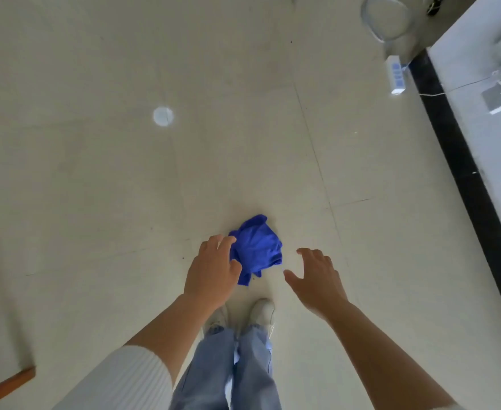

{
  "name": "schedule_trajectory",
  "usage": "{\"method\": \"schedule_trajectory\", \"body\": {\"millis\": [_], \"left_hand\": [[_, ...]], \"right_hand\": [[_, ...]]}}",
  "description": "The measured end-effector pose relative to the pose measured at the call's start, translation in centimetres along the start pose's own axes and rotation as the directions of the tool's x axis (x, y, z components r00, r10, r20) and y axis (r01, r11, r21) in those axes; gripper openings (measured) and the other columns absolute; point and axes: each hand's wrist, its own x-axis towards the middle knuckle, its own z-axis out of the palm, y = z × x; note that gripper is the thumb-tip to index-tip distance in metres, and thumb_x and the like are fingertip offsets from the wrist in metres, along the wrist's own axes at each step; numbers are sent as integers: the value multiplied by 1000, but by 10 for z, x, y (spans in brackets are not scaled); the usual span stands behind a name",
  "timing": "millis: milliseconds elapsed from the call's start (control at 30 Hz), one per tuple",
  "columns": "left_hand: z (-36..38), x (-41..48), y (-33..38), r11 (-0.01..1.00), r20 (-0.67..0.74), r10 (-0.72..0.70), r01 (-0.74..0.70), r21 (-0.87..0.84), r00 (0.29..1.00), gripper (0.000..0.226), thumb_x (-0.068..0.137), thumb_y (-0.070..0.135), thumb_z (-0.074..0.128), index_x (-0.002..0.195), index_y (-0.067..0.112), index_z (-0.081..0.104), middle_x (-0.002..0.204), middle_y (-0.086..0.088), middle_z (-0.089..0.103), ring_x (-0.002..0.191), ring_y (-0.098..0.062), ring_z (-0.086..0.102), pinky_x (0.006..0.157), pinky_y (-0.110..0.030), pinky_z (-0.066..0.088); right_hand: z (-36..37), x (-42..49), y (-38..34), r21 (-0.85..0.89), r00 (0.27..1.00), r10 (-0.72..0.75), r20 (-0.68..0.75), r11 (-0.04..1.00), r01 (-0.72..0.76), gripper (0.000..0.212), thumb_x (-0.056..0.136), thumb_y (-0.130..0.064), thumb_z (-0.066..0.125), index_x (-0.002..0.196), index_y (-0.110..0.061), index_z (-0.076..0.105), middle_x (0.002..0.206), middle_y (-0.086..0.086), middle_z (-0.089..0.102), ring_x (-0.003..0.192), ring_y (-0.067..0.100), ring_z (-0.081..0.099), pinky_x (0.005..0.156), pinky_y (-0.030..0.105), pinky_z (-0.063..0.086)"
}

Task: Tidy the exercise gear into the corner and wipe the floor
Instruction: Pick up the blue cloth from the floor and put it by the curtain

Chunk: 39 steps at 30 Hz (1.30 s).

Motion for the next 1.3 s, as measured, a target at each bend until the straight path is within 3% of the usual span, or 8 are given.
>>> {"method": "schedule_trajectory", "body": {"millis": [333, 600, 733, 867, 933, 1033, 1200, 1300], "left_hand": [[219, 123, -87, 995, 95, -102, 102, 5, 990, 44, 91, 25, 48, 134, 20, 42, 147, -4, 25, 127, -20, 32, 89, -29, 45], [341, 185, -147, 919, 204, 326, -360, 160, 923, 41, 58, 19, 81, 95, 20, 66, 102, -1, 60, 84, -22, 59, 55, -29, 49], [375, 199, -151, 920, 292, 150, -241, 308, 945, 61, 48, 46, 83, 99, 23, 58, 103, -2, 53, 82, -25, 51, 53, -33, 47], [381, 217, -137, 908, 238, 87, -175, 379, 967, 40, 70, 33, 73, 102, 23, 52, 100, -3, 45, 82, -26, 43, 54, -32, 38], [377, 221, -136, 943, 237, 65, -137, 304, 969, 24, 88, 28, 55, 110, 21, 49, 110, 0, 43, 93, -25, 41, 63, -31, 37], [352, 220, -135, 1000, 288, -12, 8, 15, 957, 16, 88, 23, 53, 104, 19, 55, 103, 6, 51, 91, -19, 46, 69, -28, 40], [268, 195, -102, 976, 319, -34, 100, -193, 947, 9, 78, 15, 60, 86, 19, 64, 80, 8, 62, 74, -14, 57, 60, -21, 40], [198, 172, -65, 957, 327, -37, 128, -259, 944, 17, 71, 8, 59, 71, 24, 66, 62, 8, 60, 60, -12, 55, 53, -18, 38]], "right_hand": [[169, 182, 88, -112, 985, 47, 168, 993, -29, 49, 94, -36, 48, 139, -20, 35, 139, -3, 43, 127, 18, 37, 100, 31, 35], [266, 294, 148, -273, 994, -33, 108, 960, 62, 46, 92, -14, 49, 136, -23, 39, 140, -6, 40, 124, 18, 38, 93, 27, 33], [294, 318, 167, -433, 989, -112, 94, 890, 142, 60, 67, -12, 76, 122, -20, 54, 128, 2, 52, 114, 25, 49, 86, 35, 42], [301, 337, 174, -503, 981, -196, 12, 846, 175, 53, 40, -6, 86, 87, -17, 64, 94, 3, 62, 83, 28, 57, 61, 36, 45], [293, 336, 167, -463, 981, -195, 24, 867, 183, 37, 56, -8, 82, 87, -17, 64, 92, 2, 61, 88, 29, 58, 66, 37, 42], [272, 322, 156, -308, 989, -144, 23, 941, 144, 19, 92, -14, 50, 110, -20, 55, 108, -4, 57, 110, 24, 47, 84, 33, 32], [199, 263, 128, 48, 995, -83, -47, 995, 85, 12, 93, -13, 49, 100, -21, 56, 78, -14, 49, 88, 18, 49, 73, 26, 32], [142, 217, 104, 232, 991, -5, -134, 972, 36, 15, 89, -14, 55, 95, -26, 62, 83, -9, 56, 83, 13, 49, 63, 19, 33]]}}
